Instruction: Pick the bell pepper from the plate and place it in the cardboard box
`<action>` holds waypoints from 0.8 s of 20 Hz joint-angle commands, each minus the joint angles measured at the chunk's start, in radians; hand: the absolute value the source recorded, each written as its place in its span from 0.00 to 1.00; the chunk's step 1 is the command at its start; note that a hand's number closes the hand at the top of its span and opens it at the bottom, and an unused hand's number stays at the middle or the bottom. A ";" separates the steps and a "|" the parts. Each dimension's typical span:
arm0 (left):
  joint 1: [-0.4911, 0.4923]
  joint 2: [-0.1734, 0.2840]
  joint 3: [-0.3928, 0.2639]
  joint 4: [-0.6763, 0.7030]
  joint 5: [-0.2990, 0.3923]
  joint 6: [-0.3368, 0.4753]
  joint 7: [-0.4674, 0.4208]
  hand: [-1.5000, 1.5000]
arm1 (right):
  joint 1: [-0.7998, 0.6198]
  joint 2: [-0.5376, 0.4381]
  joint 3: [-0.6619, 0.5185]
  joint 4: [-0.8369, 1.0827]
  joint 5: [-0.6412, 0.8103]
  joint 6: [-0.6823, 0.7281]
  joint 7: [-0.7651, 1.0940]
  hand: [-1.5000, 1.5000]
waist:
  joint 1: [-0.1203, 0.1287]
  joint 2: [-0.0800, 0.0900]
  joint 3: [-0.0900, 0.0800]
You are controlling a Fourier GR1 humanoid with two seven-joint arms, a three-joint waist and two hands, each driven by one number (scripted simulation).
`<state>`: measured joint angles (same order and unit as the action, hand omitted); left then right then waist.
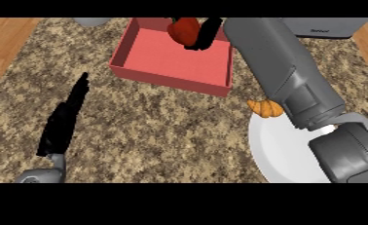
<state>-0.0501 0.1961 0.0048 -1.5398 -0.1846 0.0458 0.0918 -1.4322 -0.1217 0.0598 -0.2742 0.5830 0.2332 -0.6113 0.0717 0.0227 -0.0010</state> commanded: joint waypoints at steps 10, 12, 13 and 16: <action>-0.001 0.001 -0.003 -0.002 -0.001 -0.017 -0.016 0.50 | 0.002 0.121 0.030 0.172 0.045 -0.109 0.123 0.00 | 0.034 0.013 -0.001; -0.034 -0.009 -0.020 -0.017 -0.007 -0.018 0.020 0.50 | -0.015 0.121 0.021 0.169 0.023 -0.116 0.151 0.00 | 0.050 0.014 0.000; -0.077 -0.028 -0.027 0.006 -0.020 0.001 0.028 0.50 | 0.012 0.121 0.022 0.161 0.020 -0.119 0.093 0.00 | 0.042 0.018 0.000; -0.061 -0.037 -0.043 0.037 -0.028 -0.005 0.007 0.50 | 0.032 0.121 -0.021 0.165 -0.036 -0.123 0.103 0.00 | 0.056 0.018 -0.001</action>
<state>-0.0966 0.1778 -0.0166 -1.5235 -0.2019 0.0406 0.0991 -1.4221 -0.0035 0.0704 -0.1154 0.5946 0.1204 -0.5091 0.1101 0.0377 -0.0014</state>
